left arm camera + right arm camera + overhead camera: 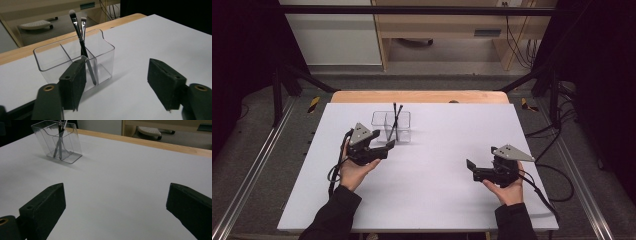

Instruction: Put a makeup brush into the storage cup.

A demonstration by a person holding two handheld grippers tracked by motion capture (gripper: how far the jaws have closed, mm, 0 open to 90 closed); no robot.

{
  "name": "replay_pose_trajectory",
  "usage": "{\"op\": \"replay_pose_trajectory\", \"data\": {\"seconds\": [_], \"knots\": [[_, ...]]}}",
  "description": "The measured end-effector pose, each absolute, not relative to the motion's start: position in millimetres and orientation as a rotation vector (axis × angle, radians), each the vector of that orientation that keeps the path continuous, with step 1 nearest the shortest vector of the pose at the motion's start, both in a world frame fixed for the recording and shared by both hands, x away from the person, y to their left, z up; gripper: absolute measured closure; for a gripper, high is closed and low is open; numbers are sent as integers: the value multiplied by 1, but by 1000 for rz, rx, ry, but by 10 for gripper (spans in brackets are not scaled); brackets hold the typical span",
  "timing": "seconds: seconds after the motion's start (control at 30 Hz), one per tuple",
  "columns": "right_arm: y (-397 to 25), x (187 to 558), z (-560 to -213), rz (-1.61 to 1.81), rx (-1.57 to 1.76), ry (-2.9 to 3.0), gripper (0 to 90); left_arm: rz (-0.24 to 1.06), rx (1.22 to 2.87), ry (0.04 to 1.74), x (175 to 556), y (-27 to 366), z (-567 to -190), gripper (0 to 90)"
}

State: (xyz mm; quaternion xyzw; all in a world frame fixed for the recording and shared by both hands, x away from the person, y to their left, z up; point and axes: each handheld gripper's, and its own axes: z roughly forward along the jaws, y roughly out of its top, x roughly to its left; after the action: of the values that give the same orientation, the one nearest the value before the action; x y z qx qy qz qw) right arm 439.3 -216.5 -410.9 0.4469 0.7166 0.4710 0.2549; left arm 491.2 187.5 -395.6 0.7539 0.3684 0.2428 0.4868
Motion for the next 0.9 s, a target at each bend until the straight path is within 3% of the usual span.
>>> {"op": "replay_pose_trajectory", "data": {"seconds": [0.37,0.9], "knots": [[-217,438,-410,1278,1210,1950,29,585,1854,907,469,202,-404,165],[-219,437,-411,1269,1199,1960,30,564,1846,993,449,234,-422,124]]}}
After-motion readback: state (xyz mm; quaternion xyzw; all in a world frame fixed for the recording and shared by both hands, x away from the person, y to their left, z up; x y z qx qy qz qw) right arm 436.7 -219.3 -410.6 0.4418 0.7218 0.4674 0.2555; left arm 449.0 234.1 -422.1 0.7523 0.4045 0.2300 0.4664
